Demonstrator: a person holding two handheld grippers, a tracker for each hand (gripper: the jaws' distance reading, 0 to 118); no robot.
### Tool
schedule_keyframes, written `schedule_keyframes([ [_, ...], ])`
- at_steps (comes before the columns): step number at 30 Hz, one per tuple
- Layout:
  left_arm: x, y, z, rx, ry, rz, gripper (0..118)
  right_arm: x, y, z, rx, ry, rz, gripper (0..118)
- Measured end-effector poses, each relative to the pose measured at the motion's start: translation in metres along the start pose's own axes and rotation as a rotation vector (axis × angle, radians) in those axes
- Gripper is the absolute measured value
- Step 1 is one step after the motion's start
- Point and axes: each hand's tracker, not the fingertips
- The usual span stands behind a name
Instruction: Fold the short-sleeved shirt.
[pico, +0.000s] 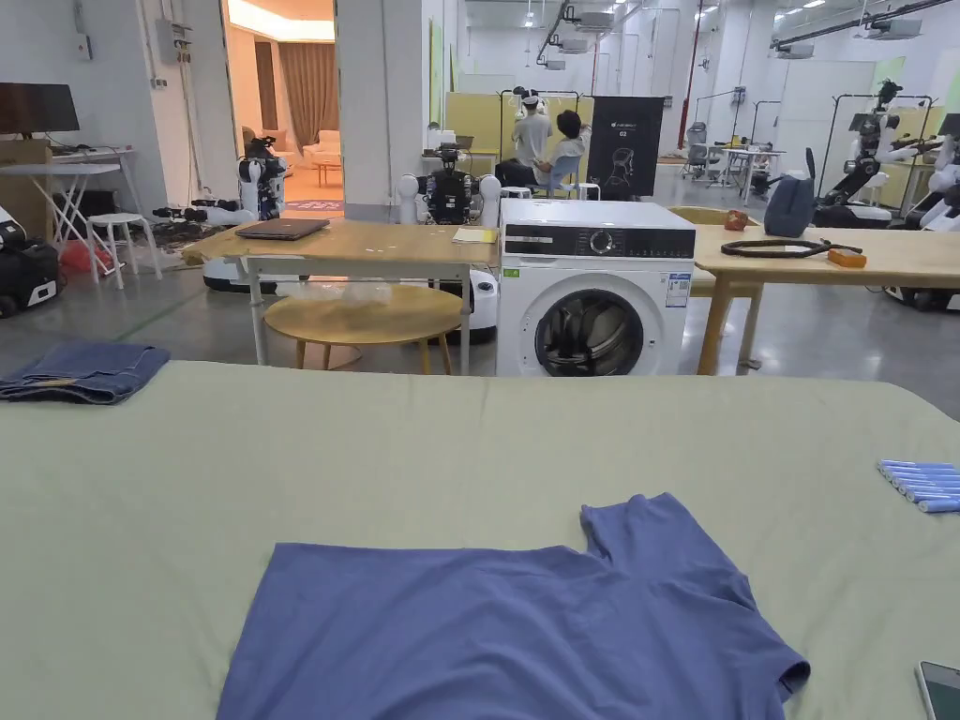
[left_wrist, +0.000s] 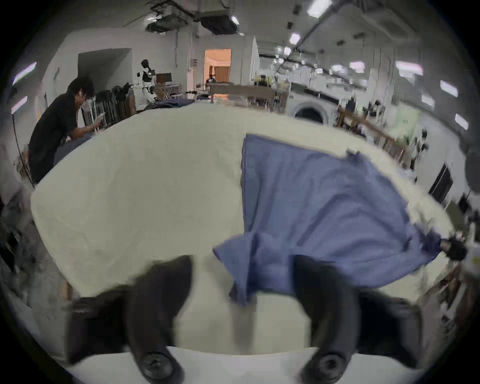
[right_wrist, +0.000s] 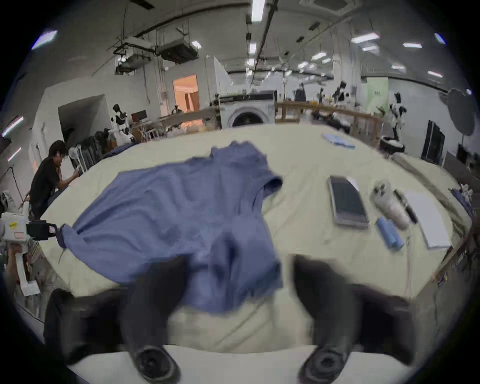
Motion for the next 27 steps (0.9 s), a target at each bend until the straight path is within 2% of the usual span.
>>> schedule_keyframes([
  [1, -0.001, 0.011, 0.013, 0.053, -0.028, 0.027, 102, 0.001, 0.011, 0.008, 0.044, 0.010, -0.015, 118],
  [5, 0.013, 0.056, 0.069, 0.336, -0.079, -0.023, 102, -0.008, 0.056, 0.048, 0.297, 0.029, -0.051, 118],
  [9, 0.034, 0.081, 0.117, 0.583, -0.035, -0.116, 102, -0.019, 0.085, 0.082, 0.513, 0.041, -0.078, 118],
  [10, 0.038, 0.082, 0.128, 0.657, -0.031, -0.131, 93, -0.022, 0.087, 0.088, 0.553, 0.043, -0.077, 118],
  [11, 0.040, 0.080, 0.136, 0.704, -0.032, -0.138, 93, -0.024, 0.088, 0.092, 0.578, 0.035, -0.079, 118],
  [12, 0.044, 0.077, 0.143, 0.750, -0.052, -0.146, 87, -0.026, 0.089, 0.097, 0.567, 0.039, -0.075, 118],
  [13, 0.046, 0.074, 0.148, 0.771, -0.065, -0.149, 72, -0.027, 0.088, 0.100, 0.567, 0.061, -0.070, 118],
  [14, 0.047, 0.071, 0.150, 0.760, -0.069, -0.143, 34, -0.029, 0.086, 0.101, 0.559, 0.095, -0.069, 117],
  [15, 0.050, 0.069, 0.148, 0.750, -0.059, -0.142, 0, -0.032, 0.082, 0.102, 0.560, 0.096, -0.072, 100],
  [16, 0.045, 0.066, 0.144, 0.786, -0.013, -0.106, 0, -0.036, 0.078, 0.101, 0.564, 0.078, -0.056, 14],
  [17, 0.042, 0.065, 0.138, 0.695, -0.060, -0.137, 0, -0.044, 0.066, 0.098, 0.591, -0.078, -0.040, 0],
  [19, 0.037, 0.058, 0.122, 0.612, -0.055, -0.139, 0, -0.044, 0.059, 0.085, 0.514, 0.050, -0.026, 0],
  [21, 0.030, 0.052, 0.097, 0.485, -0.060, -0.120, 0, -0.047, 0.042, 0.073, 0.493, 0.056, -0.061, 0],
  [23, 0.019, 0.045, 0.073, 0.366, -0.078, -0.061, 0, -0.039, 0.053, 0.081, 0.458, 0.039, -0.051, 0],
  [24, 0.013, 0.044, 0.058, 0.260, -0.104, -0.035, 2, -0.038, 0.049, 0.079, 0.450, 0.036, -0.057, 0],
  [25, 0.008, 0.041, 0.044, 0.152, -0.094, -0.009, 44, -0.036, 0.047, 0.078, 0.435, 0.041, -0.063, 0],
  [26, 0.002, 0.038, 0.025, 0.070, -0.099, 0.008, 93, -0.034, 0.043, 0.076, 0.418, 0.041, -0.068, 0],
  [27, -0.003, 0.031, 0.005, -0.027, -0.090, 0.029, 118, -0.036, 0.045, 0.078, 0.400, 0.033, -0.067, 0],
])
